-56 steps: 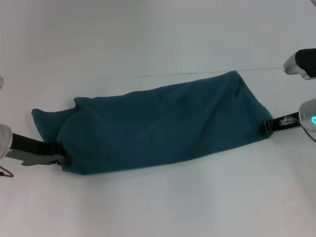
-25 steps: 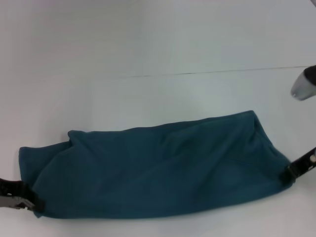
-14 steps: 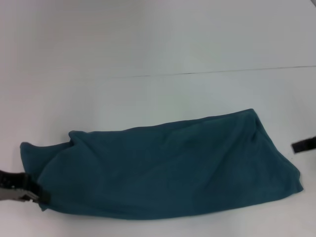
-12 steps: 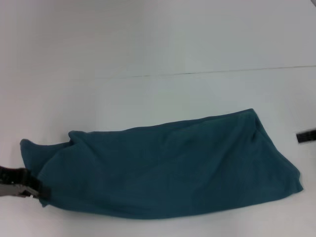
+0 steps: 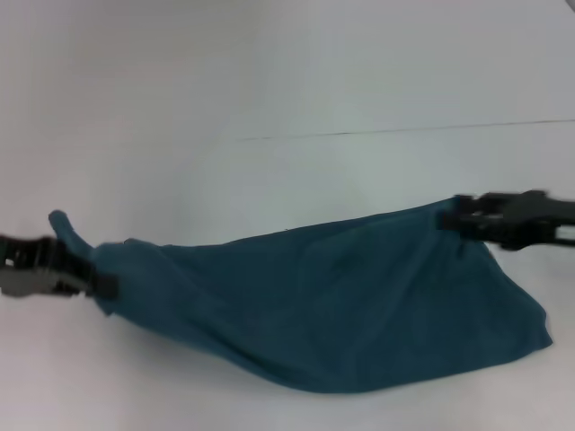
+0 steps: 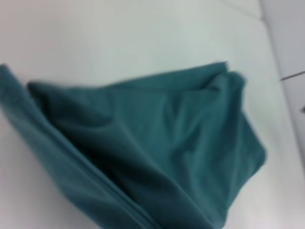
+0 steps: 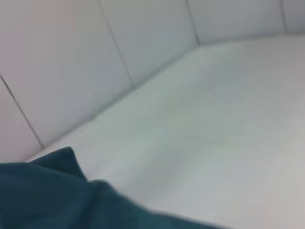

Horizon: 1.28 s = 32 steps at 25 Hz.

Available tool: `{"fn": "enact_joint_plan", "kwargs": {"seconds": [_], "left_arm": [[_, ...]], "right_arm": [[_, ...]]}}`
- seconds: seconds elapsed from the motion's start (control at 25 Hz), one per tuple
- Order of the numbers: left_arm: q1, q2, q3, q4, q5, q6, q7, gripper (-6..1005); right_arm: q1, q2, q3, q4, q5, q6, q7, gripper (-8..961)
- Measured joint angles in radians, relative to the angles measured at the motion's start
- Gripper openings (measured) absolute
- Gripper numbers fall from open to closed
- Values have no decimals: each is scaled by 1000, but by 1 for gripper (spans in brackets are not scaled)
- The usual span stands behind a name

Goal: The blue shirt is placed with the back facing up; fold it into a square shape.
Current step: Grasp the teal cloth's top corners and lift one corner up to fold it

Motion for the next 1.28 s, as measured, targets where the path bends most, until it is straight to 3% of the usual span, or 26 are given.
{"fn": "enact_joint_plan", "kwargs": {"seconds": [0.12, 0.32, 0.44, 0.52, 0.64, 0.88, 1.28], "left_arm": [[-23, 11, -12, 2, -51, 18, -16, 70], [-65, 26, -16, -1, -104, 24, -47, 70], [-90, 37, -18, -10, -136, 19, -56, 70], [-117, 44, -19, -32, -165, 9, -60, 70], [-135, 46, -19, -39, -172, 8, -60, 70], [-166, 46, -5, -41, -176, 9, -62, 70], [-170, 45, 21, -41, -170, 14, -62, 70]], "right_arm": [[-1, -8, -29, 194, 114, 108, -205, 504], [32, -2, -33, 443, 243, 219, -514, 405], [77, -3, -34, 584, 276, 287, -676, 346], [131, 2, -40, 691, 279, 358, -769, 253], [174, 2, -42, 769, 279, 400, -829, 114], [291, 5, -76, 931, 265, 496, -926, 0], [409, 16, -170, 1054, 238, 562, -933, -1]]}}
